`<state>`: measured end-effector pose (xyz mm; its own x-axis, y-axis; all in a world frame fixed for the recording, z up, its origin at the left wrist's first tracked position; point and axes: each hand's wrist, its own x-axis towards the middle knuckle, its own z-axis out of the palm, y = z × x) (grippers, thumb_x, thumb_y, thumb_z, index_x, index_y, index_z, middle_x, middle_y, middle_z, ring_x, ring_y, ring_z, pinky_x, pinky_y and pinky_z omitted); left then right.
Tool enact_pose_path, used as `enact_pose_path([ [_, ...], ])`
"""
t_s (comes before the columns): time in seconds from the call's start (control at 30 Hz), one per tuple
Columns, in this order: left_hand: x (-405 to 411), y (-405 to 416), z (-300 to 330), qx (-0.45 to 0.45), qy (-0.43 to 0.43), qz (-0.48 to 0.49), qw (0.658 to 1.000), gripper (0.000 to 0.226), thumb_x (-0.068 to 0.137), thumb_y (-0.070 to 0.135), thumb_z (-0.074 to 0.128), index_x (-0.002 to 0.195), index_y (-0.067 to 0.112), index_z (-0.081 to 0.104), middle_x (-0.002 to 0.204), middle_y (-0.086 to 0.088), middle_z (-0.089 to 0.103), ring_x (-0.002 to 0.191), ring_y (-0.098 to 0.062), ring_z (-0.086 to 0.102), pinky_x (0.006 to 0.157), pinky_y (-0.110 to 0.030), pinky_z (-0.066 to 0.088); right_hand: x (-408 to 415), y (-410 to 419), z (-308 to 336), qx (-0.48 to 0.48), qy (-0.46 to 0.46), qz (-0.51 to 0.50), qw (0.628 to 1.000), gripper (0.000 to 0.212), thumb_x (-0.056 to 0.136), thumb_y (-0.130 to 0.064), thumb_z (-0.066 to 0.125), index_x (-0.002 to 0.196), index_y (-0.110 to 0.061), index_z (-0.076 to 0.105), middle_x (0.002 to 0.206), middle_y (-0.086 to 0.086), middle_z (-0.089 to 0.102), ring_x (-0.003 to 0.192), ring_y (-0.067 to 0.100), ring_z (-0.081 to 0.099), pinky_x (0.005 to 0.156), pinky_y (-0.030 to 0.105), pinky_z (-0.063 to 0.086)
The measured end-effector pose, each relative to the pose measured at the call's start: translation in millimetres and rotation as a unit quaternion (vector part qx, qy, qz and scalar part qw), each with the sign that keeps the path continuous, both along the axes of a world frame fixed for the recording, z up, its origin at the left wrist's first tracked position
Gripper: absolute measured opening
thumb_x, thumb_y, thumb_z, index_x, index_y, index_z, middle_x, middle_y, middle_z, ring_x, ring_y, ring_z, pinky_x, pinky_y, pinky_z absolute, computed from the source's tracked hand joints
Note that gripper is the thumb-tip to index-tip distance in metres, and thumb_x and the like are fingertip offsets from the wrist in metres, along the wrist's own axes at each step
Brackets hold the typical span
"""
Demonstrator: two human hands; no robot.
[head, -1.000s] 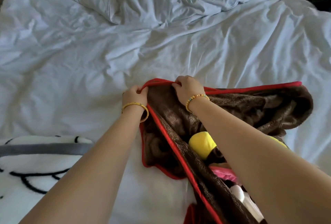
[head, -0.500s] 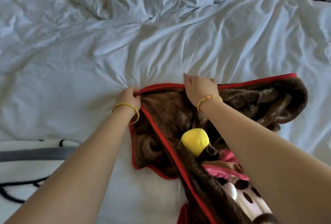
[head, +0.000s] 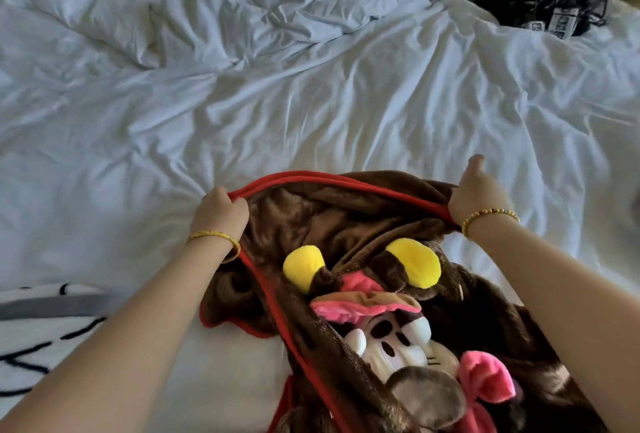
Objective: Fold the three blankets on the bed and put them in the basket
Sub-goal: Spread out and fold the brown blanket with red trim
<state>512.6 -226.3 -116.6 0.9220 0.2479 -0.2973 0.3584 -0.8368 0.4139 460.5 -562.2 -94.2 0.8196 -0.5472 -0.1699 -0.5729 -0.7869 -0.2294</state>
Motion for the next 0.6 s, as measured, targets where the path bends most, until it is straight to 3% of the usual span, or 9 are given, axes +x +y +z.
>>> enact_pose_path([
  [0.1,-16.5,-6.8,-2.4,0.021,-0.005,-0.015,1.000,0.033,0.094,0.026,0.040,0.114,0.000,0.044,0.120,-0.023,0.052,0.109,-0.041,0.050,0.088,-0.045,0.041,-15.5,-11.5,-2.9,0.059,0.023,0.015,0.998,0.056,0.091,-0.018,0.051,0.138,-0.006,0.024,0.091,0.016,0.055,0.075,0.030,0.053,0.058,0.033,0.045],
  [0.2,-31.0,-11.3,-1.5,0.045,-0.054,-0.017,0.997,0.028,0.097,0.021,0.039,0.111,-0.002,0.042,0.117,-0.028,0.053,0.108,-0.045,0.049,0.084,-0.047,0.040,-29.4,-14.3,-5.7,0.064,0.064,0.080,0.993,0.059,0.087,-0.037,0.058,0.134,-0.012,0.033,0.118,0.016,0.055,0.111,0.033,0.050,0.088,0.039,0.042],
  [0.3,-45.6,-17.7,1.3,0.032,-0.096,-0.025,0.995,0.023,0.097,0.015,0.038,0.110,-0.003,0.041,0.114,-0.030,0.053,0.105,-0.047,0.050,0.080,-0.048,0.040,-40.5,-15.7,-6.4,-0.001,0.110,0.128,0.986,0.054,0.084,-0.049,0.055,0.125,-0.015,0.041,0.123,0.008,0.054,0.117,0.027,0.043,0.094,0.040,0.030],
  [0.47,-64.9,-25.6,10.9,0.029,-0.111,-0.033,0.993,0.025,0.100,0.021,0.034,0.111,-0.001,0.037,0.107,-0.029,0.058,0.094,-0.048,0.055,0.065,-0.040,0.032,-58.2,-6.1,-9.6,0.040,0.190,0.134,0.972,0.056,0.080,-0.034,0.055,0.128,-0.013,0.033,0.129,0.010,0.051,0.122,0.029,0.045,0.102,0.042,0.025],
  [0.6,-72.3,-17.6,27.1,0.073,-0.075,-0.064,0.992,0.035,0.098,0.032,0.039,0.110,-0.001,0.043,0.106,-0.028,0.061,0.098,-0.044,0.057,0.068,-0.038,0.035,-80.7,9.5,-17.0,0.010,0.175,0.122,0.977,0.030,0.090,-0.021,0.044,0.117,-0.009,0.041,0.121,0.014,0.059,0.113,0.031,0.055,0.102,0.042,0.030],
])
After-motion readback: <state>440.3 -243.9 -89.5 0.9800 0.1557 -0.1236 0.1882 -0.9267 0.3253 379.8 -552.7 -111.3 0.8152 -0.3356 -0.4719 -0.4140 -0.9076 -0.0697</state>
